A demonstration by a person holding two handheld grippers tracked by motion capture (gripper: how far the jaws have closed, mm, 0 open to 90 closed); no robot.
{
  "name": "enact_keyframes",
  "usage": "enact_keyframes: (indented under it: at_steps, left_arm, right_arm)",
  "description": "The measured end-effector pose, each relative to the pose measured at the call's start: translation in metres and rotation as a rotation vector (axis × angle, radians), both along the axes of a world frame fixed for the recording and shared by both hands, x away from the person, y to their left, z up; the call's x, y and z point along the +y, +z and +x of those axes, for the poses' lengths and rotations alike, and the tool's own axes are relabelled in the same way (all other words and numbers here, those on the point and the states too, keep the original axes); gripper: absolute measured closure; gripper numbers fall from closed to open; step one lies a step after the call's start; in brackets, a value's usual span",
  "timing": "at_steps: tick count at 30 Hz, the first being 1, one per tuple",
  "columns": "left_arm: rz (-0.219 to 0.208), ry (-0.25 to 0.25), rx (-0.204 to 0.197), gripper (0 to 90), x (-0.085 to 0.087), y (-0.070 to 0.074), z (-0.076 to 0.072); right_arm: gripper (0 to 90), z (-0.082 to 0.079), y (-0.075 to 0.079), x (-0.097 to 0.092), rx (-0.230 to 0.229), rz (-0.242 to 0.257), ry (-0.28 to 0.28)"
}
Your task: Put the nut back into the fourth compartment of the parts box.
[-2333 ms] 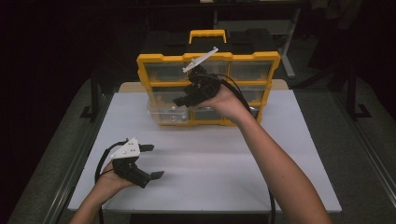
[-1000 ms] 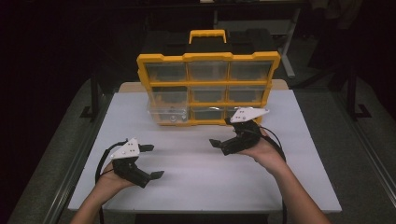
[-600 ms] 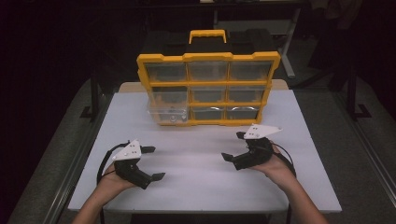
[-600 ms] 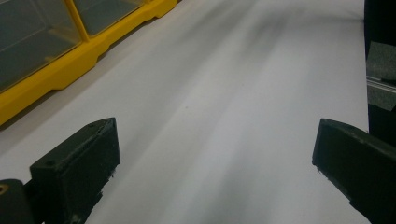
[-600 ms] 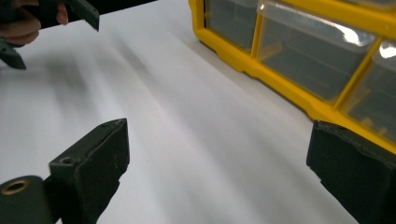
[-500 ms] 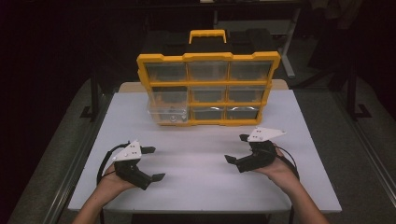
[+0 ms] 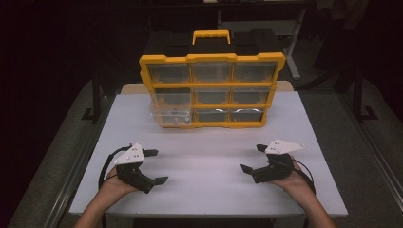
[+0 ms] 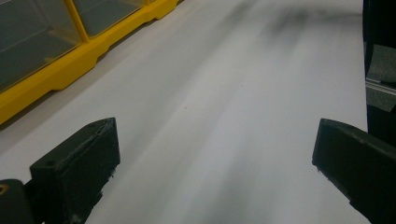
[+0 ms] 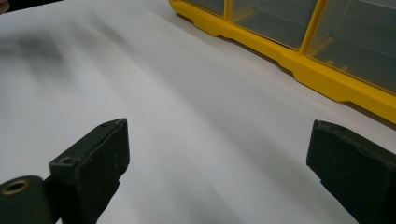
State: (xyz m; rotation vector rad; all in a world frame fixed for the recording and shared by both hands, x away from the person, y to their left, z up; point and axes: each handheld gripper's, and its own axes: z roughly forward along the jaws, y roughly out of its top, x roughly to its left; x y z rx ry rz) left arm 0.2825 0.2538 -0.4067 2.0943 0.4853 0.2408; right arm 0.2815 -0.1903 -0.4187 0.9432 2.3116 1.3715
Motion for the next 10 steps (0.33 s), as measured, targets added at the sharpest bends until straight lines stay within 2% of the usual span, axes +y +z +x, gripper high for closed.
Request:
enact_keyframes:
  at_steps: [7, 10]
  left_arm:
    - [0.0, 0.005, 0.0, 1.0, 0.002, -0.002, 0.001]
    - [0.009, 0.006, 0.003, 1.0, 0.003, -0.002, 0.001]
  right_arm:
    - [5.1, -0.013, -0.009, -0.017, 0.02, 0.001, -0.02]
    - [5.1, -0.013, -0.011, -0.019, 0.026, -0.005, -0.02]
